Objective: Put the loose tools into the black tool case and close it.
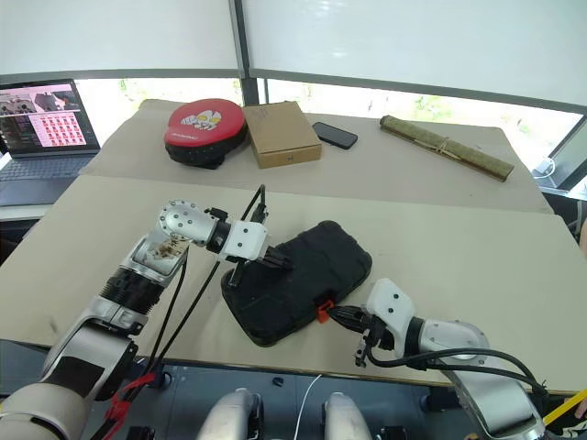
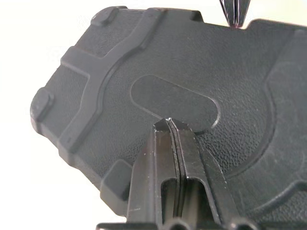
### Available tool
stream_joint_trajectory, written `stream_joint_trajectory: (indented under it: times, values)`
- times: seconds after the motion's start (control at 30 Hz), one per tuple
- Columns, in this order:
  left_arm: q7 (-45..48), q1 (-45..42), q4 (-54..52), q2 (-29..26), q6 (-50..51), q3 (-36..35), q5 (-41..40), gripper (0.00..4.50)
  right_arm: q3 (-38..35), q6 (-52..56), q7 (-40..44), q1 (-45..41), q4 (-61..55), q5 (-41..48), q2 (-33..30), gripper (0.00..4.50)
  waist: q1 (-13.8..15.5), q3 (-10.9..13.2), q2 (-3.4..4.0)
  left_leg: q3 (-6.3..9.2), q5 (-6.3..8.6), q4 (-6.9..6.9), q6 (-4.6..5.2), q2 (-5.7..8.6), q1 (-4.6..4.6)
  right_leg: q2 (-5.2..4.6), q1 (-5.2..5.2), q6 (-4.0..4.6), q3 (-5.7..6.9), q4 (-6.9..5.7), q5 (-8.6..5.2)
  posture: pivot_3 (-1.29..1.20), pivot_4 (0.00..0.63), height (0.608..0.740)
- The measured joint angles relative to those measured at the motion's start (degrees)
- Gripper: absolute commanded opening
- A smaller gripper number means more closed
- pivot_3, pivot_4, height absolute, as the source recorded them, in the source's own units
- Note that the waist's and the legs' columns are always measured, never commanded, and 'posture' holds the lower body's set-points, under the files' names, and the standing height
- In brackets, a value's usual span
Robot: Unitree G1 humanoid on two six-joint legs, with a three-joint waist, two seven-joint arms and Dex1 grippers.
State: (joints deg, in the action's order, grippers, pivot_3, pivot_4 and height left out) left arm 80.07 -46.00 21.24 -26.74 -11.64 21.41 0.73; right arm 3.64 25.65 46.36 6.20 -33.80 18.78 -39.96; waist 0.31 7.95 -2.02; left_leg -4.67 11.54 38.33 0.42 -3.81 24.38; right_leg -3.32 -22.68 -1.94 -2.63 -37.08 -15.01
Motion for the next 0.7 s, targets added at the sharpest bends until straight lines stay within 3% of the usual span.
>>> stream_joint_trajectory:
  times: [0.17,0.4,0.7]
  values:
    - [0.0,0.3,-0.3,0.1,0.1,0.0,0.0,0.05,1.1,-0.2,1.5,4.0,-0.1,-0.7,-1.9,0.0,0.4,-0.1,0.08,-0.01,0.03,-0.01,0.02,0.02,-0.1,-0.05,0.14,-0.01,0.03,0.07,-0.04,0.0,0.15,0.74]
    - [0.1,0.5,-0.4,0.1,-0.6,0.0,0.0,0.05,4.8,-0.3,0.3,3.2,3.3,-5.0,-1.7,0.0,0.4,-0.2,0.18,-0.01,0.04,-0.02,0.03,0.03,-0.1,-0.05,0.14,0.01,0.03,0.08,-0.06,0.0,0.15,0.74]
    - [0.5,0.6,-0.2,-0.2,-0.7,0.0,0.0,0.05,6.2,-3.0,-5.4,-0.5,9.4,-7.7,6.4,0.0,0.2,-0.5,-0.04,-0.01,0.04,-0.07,0.02,-0.01,-0.2,-0.03,0.2,0.06,0.05,0.08,-0.09,0.0,0.15,0.74]
